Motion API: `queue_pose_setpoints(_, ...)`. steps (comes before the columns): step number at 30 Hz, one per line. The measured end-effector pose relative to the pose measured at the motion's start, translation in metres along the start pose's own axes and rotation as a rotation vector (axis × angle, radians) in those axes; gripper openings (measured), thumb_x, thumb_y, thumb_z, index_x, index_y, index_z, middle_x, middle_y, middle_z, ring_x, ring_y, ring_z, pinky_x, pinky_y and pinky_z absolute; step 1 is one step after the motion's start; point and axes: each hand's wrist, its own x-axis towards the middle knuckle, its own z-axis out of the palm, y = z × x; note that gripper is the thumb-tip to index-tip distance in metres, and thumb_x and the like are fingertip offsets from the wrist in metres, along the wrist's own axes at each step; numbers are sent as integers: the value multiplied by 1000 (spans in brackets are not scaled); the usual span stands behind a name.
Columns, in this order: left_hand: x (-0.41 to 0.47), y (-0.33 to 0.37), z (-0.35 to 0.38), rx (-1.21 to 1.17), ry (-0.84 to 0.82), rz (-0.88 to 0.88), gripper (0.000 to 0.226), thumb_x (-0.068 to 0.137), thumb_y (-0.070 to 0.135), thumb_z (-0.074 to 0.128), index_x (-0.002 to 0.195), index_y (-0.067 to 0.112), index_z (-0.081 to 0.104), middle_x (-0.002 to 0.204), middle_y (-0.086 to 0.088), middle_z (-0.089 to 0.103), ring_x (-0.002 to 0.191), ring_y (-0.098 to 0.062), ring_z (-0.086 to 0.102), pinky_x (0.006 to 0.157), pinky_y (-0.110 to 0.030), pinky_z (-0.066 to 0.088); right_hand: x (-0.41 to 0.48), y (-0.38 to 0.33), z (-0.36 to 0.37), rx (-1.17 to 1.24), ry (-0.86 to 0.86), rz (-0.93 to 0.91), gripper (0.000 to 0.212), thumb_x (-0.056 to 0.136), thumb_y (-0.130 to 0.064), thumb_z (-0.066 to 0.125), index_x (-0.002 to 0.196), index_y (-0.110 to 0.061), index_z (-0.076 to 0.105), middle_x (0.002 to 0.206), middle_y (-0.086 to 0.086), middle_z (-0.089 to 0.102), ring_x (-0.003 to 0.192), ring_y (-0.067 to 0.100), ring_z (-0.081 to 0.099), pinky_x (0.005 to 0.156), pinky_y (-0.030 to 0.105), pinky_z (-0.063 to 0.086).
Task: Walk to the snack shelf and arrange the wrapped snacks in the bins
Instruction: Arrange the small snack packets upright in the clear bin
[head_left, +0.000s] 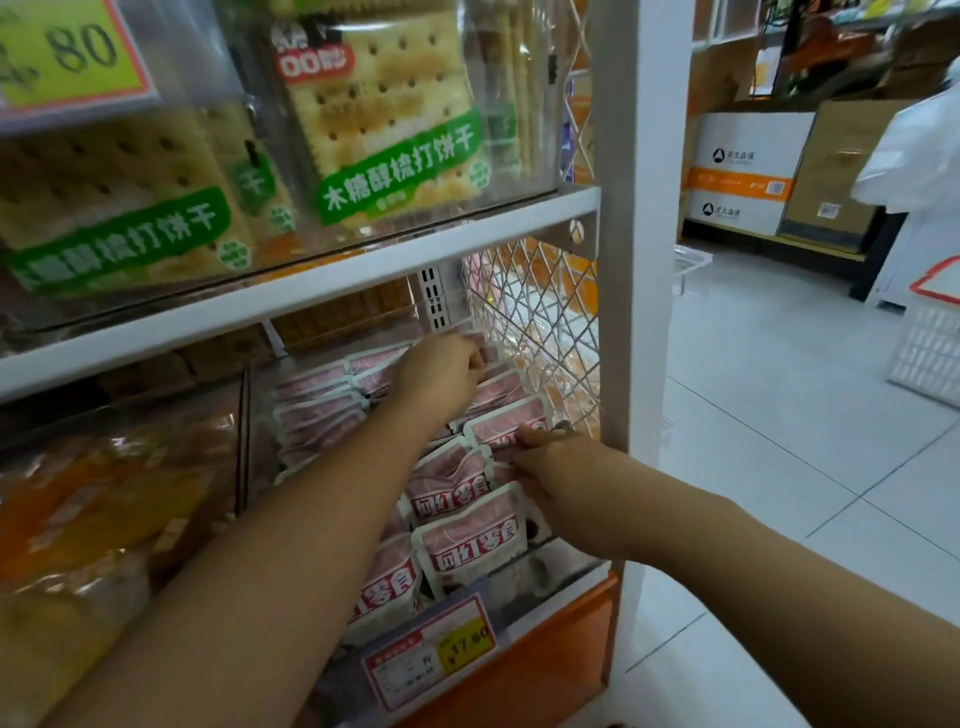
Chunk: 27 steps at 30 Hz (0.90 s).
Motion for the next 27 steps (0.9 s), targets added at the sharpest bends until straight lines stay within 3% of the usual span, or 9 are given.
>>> queue_pose_setpoints(3,-5,2,-9,-167,-28,-43,19,94,15,53,103,15,70,113,-5,67,91,-19,59,75,-27,43,3,-5,-5,-12,-50,30,37,96,-19,42,131,-12,50,139,9,42,119,27,48,103,37,41)
queue_pose_setpoints(7,-32,10,-35,-288,-104,67,31,96,11,49,125,15,59,134,-2,55,115,-17,53,87,-20,35,-5,-10,-9,-44,-40,31,39,96,-12,38,134,-11,47,143,8,39,126,26,41,107,37,35)
queue_pose_setpoints(10,-70,19,-47,-321,-192,186,36,97,21,50,133,17,51,139,-1,48,125,-14,45,96,-20,33,-27,-7,-13,52,43,39,49,90,-1,42,138,-14,41,144,3,38,125,23,46,104,34,41)
queue_pose_setpoints(12,-92,22,-48,-291,-273,249,36,96,27,50,131,20,53,138,1,46,126,-14,42,102,-22,33,-48,-4,-25,111,134,40,50,90,1,43,133,-24,48,137,-3,46,117,17,53,99,26,45)
queue_pose_setpoints(15,-112,25,-42,-123,-376,301,42,96,38,46,138,31,45,148,4,34,134,-16,33,112,-39,28,-75,5,-42,257,334,146,34,95,-11,45,116,-29,64,117,-10,62,98,9,58,87,20,44)
queue_pose_setpoints(19,-111,24,-25,247,-417,376,55,99,44,32,148,42,6,159,8,-1,145,-17,-1,116,-54,0,-78,22,-36,340,655,275,15,89,-23,59,93,-30,71,97,-8,64,80,8,55,76,27,48)
queue_pose_setpoints(23,-96,20,-12,417,-403,403,56,99,51,21,146,44,-9,157,9,-16,145,-19,-12,112,-60,-6,-72,23,-28,398,681,301,9,85,-29,64,92,-33,68,101,-4,45,90,10,47,79,24,47)
queue_pose_setpoints(27,-88,20,-9,511,-406,444,57,98,54,20,147,42,-7,157,5,-17,145,-22,-12,111,-63,-3,-69,20,-26,438,720,292,13,85,-27,64,98,-30,68,107,-4,40,94,10,45,81,23,46)
